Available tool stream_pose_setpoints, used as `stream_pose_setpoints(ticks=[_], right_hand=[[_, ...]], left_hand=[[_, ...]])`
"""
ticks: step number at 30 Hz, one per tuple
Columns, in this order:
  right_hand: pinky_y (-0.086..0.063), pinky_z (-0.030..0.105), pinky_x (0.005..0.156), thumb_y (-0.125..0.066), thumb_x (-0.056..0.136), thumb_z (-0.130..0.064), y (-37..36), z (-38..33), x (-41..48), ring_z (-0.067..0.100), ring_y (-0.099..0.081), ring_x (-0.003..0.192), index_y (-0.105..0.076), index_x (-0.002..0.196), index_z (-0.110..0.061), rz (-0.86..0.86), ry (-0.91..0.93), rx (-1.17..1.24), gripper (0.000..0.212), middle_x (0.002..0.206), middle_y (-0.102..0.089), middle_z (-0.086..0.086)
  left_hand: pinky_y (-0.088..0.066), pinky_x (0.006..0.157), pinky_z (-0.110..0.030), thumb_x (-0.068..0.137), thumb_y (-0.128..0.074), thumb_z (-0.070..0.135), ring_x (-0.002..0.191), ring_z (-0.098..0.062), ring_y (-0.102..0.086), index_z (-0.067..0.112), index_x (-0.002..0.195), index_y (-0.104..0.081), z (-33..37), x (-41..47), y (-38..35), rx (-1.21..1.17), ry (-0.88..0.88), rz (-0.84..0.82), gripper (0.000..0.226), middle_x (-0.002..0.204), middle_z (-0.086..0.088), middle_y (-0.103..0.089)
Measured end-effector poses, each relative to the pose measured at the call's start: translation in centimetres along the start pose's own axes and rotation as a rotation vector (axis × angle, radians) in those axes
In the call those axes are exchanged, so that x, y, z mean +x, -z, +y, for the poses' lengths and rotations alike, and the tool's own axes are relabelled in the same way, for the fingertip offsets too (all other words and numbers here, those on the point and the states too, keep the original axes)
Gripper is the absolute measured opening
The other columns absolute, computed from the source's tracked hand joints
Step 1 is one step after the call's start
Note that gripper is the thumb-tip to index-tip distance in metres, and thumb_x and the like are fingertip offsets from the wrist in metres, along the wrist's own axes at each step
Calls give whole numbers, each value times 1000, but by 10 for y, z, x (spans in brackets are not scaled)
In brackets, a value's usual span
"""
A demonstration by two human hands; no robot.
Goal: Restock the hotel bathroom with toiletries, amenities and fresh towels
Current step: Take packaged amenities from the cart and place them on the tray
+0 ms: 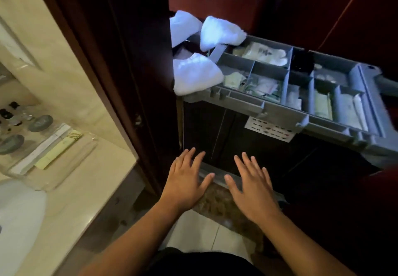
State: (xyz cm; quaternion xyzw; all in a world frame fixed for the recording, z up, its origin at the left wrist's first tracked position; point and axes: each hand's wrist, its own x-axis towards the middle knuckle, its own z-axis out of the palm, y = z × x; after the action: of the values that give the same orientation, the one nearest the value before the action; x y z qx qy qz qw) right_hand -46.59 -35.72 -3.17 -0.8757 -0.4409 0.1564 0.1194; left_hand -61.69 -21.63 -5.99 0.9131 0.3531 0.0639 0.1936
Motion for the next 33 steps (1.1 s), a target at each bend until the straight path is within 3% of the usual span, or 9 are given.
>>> stream_pose_setpoints(ticks=[8, 18, 24, 28, 33], right_hand=[[3, 44, 128, -23, 99, -71, 43, 61, 12, 12, 9, 158, -12, 164, -33, 112, -33, 47, 76, 173, 0, -8], [2, 45, 127, -30, 102, -68, 83, 62, 88, 15, 7, 159, -17, 164, -32, 202, 12, 78, 73, 173, -2, -4], [1, 47, 128, -30, 101, -69, 95, 65, 157, 15, 9, 159, -18, 163, -33, 195, 8, 79, 72, 173, 0, -4], [0, 48, 128, -29, 100, -71, 105, 70, 211, 16, 10, 159, -19, 163, -35, 164, -17, 84, 73, 173, 2, -4], [-4, 53, 127, -35, 99, -70, 119, 74, 284, 26, 3, 159, -37, 157, -31, 187, 5, 55, 70, 173, -4, 5]], left_hand=[[-10, 129, -42, 100, -36, 68, 160, -21, -7, 31, 163, -23, 57, 41, -2, -6, -61, 35, 74, 171, -1, -20], [-13, 127, -44, 101, -43, 63, 159, -24, -12, 29, 161, -29, 73, 135, 37, 8, -69, 135, 70, 169, -2, -27], [-24, 125, -48, 99, -45, 63, 153, -24, -25, 29, 157, -35, 69, 222, 47, 18, -95, 178, 68, 163, -1, -37], [-30, 119, -51, 99, -48, 64, 151, -20, -24, 33, 155, -32, 66, 285, 57, -37, -62, 121, 66, 161, 5, -37], [-25, 123, -53, 98, -57, 59, 151, -24, -25, 32, 157, -31, 61, 364, 64, -24, -103, 43, 70, 160, 2, -41]])
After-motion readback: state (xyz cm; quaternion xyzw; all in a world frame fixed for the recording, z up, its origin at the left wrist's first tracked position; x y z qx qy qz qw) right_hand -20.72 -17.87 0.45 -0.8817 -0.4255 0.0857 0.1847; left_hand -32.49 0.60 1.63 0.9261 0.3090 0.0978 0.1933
